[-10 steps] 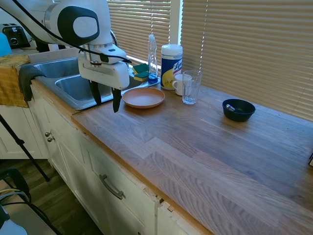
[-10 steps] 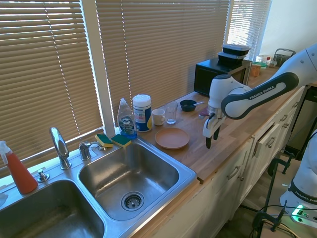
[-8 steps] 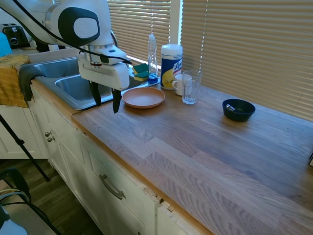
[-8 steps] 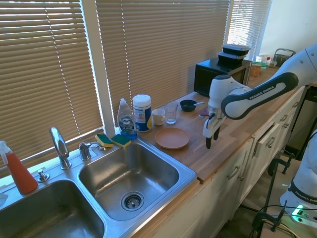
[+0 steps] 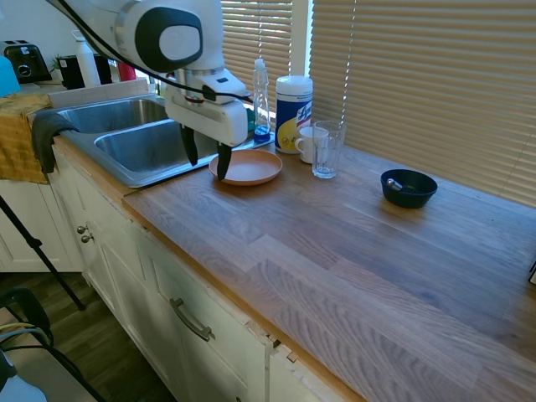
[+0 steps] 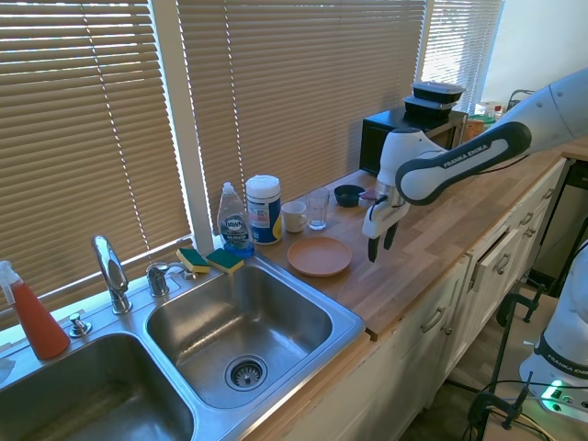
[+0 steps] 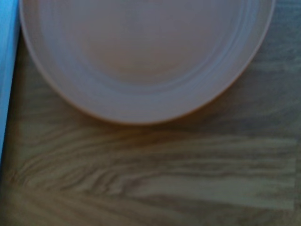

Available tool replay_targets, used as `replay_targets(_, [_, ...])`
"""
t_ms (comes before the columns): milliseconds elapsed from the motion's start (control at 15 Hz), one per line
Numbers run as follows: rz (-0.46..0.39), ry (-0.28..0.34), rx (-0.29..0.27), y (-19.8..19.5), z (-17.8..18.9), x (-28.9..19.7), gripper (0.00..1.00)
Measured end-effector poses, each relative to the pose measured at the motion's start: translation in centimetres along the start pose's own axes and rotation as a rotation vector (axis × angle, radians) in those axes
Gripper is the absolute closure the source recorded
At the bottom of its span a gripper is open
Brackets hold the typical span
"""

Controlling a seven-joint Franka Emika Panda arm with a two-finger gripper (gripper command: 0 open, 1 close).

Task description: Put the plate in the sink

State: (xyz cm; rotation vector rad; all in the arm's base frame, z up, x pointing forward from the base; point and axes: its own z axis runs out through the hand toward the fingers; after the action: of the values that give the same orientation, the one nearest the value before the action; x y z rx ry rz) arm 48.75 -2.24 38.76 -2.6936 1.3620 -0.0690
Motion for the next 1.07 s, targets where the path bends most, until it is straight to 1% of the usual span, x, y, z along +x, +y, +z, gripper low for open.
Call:
replay_targets(200, [0.054,-0.032,0.057,-1.6,1.2,4.7,0.00])
replay_targets(400, [0.078,-0.064,0.106,-3.4,2.7,8.3,0.00])
replay_targets(667, [0.101,-0.093,0.133,-5.7,5.6,12.1,0.00])
replay_targets(733, [0.104,-0.098,0.132,-6.1,6.3,12.7,1.00])
replay_targets(867, [0.104,-0.109,0.133,-6.5,7.3,13.3,1.00])
replay_targets(1067, [0.097,-0.119,0.134,-6.9,7.1,13.4,1.00])
